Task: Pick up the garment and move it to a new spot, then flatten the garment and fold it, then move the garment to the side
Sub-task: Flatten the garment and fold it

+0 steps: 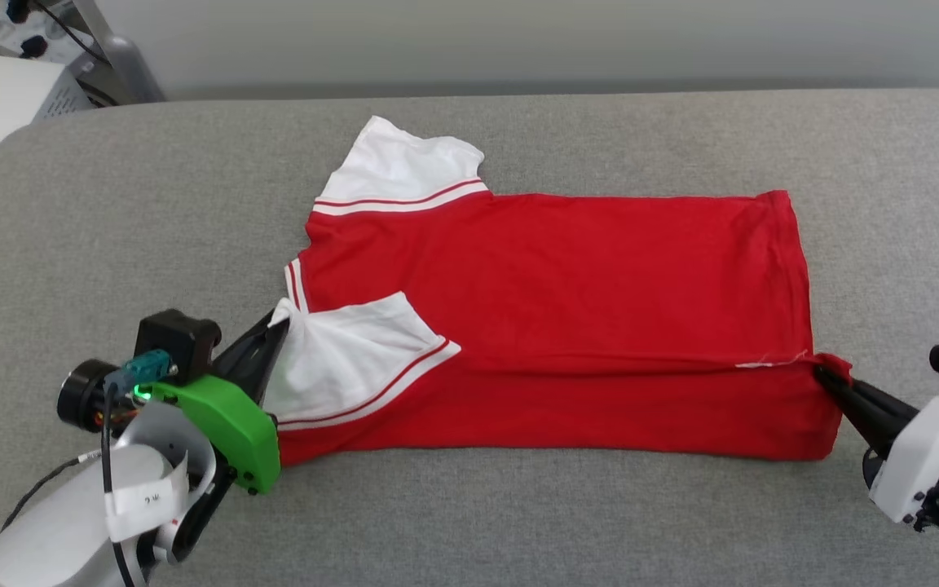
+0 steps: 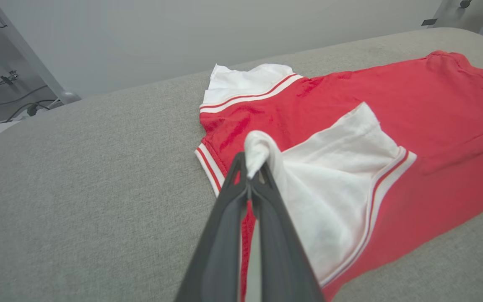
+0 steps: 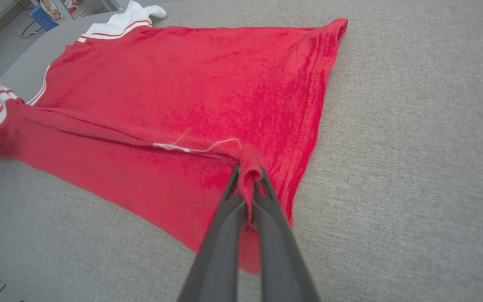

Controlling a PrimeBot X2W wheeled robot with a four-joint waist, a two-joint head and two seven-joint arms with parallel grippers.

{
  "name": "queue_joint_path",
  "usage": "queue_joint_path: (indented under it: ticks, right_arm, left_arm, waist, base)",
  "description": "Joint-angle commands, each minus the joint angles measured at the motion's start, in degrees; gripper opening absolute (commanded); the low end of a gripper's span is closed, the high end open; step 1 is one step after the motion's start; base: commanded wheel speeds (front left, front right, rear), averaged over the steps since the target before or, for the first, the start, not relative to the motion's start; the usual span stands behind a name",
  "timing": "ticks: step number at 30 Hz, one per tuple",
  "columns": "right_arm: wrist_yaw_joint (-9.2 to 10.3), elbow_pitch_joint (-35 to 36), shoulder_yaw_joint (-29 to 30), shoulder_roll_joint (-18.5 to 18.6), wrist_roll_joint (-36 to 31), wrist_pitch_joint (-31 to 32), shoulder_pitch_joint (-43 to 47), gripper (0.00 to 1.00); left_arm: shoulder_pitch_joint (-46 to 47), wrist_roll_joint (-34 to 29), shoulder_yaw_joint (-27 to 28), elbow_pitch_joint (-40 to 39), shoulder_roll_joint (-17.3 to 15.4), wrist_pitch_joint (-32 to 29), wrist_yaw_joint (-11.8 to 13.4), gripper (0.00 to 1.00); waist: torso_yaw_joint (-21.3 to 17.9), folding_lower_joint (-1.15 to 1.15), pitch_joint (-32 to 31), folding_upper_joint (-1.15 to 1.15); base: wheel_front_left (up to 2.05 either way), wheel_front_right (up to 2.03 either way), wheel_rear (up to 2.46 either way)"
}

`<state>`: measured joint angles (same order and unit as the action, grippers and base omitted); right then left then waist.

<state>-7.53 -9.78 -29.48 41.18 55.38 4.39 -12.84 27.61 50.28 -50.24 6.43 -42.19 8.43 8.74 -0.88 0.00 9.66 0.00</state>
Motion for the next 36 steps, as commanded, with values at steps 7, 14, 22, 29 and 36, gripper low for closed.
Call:
queue_joint_path:
  ticks: [7, 14, 22, 29, 36]
  right_arm:
    - [0.04, -3.78, -0.48, -3.95, -2.97, 5.15, -8.25, 0.0]
    - [0.04, -9.49, -3.0, -6.31, -4.56, 4.98, -11.18, 0.0]
    - [0.04, -11.01, -4.64, -6.49, -2.72, 2.63, -11.13, 0.09]
    - [0.04, -8.54, -2.96, -4.64, -3.16, -2.09, -8.32, 1.0]
    - [0.04, -5.19, -0.52, -3.39, -5.04, -2.62, -4.79, 1.0]
  left_arm:
    - [8.6, -0.91, -0.57, 13.85, 4.14, -1.42, -6.19, 0.0]
    - [9.85, -0.46, -2.47, 26.77, 8.94, -0.5, -10.82, 0.0]
    - [10.46, -0.96, -3.42, 34.99, 12.76, 3.3, -13.21, 1.0]
    - [13.1, -2.79, -2.62, 33.6, 10.81, 5.13, -13.17, 1.0]
    - [17.22, -0.38, -2.74, 26.74, 5.93, -5.95, -14.21, 1.0]
  waist:
    - [-1.82, 0.0, 8.93, 0.0]
    - [-1.58, 0.0, 10.84, 0.0]
    - [-0.91, 0.0, 8.97, 0.0]
    - [0.73, 0.0, 4.55, 0.0]
    - [1.73, 0.0, 1.57, 0.0]
  base:
    - [0.0, 0.0, 0.0]
    - [0.0, 0.0, 0.0]
    - [0.0, 0.0, 0.0]
    - [0.0, 0.0, 0.0]
    - [0.0, 0.0, 0.0]
